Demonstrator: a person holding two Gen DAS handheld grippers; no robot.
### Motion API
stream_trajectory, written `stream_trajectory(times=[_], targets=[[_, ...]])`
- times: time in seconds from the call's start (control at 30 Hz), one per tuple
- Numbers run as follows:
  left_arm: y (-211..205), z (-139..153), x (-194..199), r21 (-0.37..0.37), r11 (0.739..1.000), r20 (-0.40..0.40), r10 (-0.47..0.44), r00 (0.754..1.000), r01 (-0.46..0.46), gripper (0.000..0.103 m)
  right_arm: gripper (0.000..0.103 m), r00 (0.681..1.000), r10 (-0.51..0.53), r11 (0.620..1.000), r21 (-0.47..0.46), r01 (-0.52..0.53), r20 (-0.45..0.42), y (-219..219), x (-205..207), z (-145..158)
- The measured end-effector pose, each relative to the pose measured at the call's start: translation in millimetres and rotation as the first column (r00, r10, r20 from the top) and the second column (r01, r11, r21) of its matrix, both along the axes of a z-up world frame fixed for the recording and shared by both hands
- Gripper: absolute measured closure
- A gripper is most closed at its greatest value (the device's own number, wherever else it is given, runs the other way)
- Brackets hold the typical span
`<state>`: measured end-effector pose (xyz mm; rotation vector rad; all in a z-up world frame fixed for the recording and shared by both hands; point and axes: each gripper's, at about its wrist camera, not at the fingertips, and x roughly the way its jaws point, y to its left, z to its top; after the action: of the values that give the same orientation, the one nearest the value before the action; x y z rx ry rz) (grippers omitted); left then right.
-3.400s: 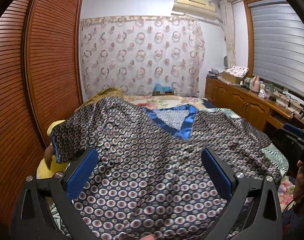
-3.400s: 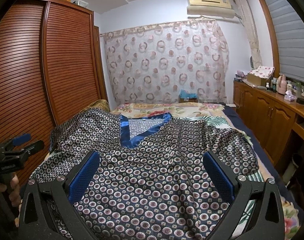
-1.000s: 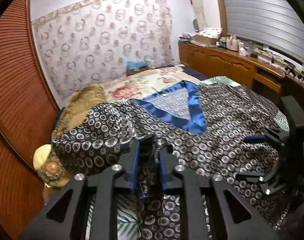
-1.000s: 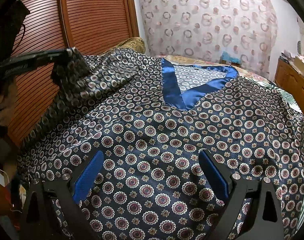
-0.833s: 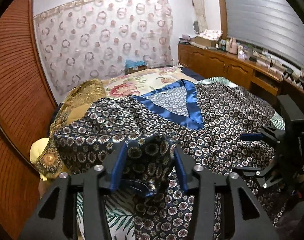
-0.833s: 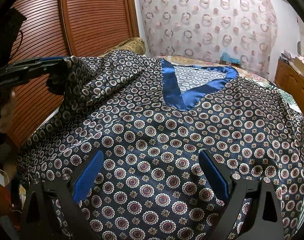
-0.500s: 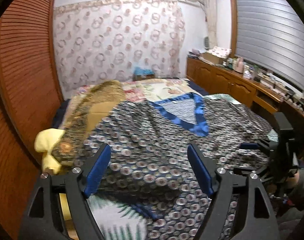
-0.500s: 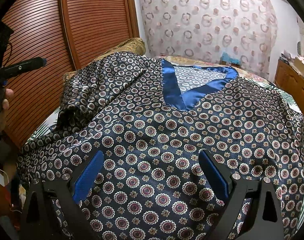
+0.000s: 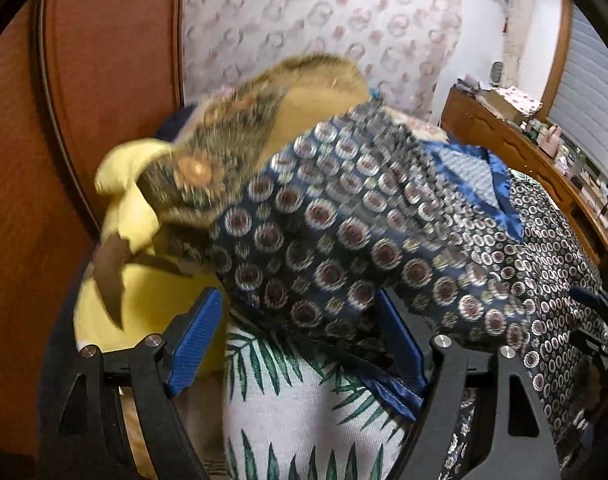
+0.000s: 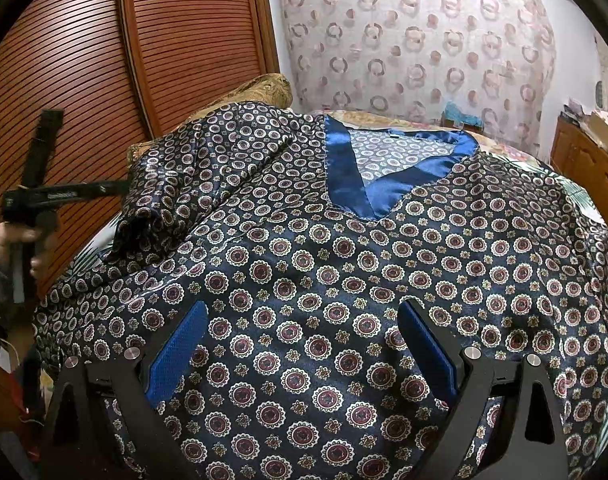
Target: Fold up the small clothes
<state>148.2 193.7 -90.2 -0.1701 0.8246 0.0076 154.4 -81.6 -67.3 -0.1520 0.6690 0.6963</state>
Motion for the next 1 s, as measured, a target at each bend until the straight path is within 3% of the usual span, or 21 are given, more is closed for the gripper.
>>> stream_trajectory(times=[0.13, 0.2, 0.33, 0.37, 0.47, 0.63, 0.77, 1.0], targets=[[1, -12, 8, -0.034, 0.999, -0.051, 0.002, 0.999, -0.004, 0.024, 0.006, 1.000, 0.000, 1.000, 0.001, 0.000, 0.000, 0, 1, 0], [1, -18, 10, -0.028, 1.000, -0.068, 0.011, 0.998, -0.013, 0.029, 0.006, 1.000, 0.001, 1.000, -0.001, -0.001, 0.003, 0, 0, 0], [4, -21, 7, 0.009, 0.998, -0.068, 0.056, 0.996, -0.056, 0.057, 0.006, 1.000, 0.002, 1.000, -0.001, -0.002, 0.006, 0, -1, 0], [8, -20, 4, 0.023, 0.997, -0.060, 0.077, 0.995, -0.075, 0.073, 0.006, 1.000, 0.002, 1.000, -0.002, -0.002, 0.006, 0, -1, -1], [16, -13, -6, 0.025, 0.996, -0.040, 0.089, 0.995, -0.088, 0.097, 0.006, 1.000, 0.003, 1.000, -0.002, -0.003, 0.005, 0, -1, -1], [14, 8, -19, 0.040, 0.996, 0.024, 0.079, 0.997, -0.080, 0.099, 0.006, 1.000, 0.005, 1.000, -0.002, -0.005, 0.005, 1, -1, 0], [-9, 44, -21, 0.042, 0.999, 0.108, 0.028, 0.994, -0.033, 0.100, 0.006, 1.000, 0.005, 1.000, -0.002, -0.005, 0.004, 1, -1, 0], [-96, 101, 12, 0.079, 0.982, 0.179, -0.186, 0.966, 0.174, 0.100, 0.006, 1.000, 0.004, 1.000, 0.000, -0.004, 0.004, 0, -2, -1]])
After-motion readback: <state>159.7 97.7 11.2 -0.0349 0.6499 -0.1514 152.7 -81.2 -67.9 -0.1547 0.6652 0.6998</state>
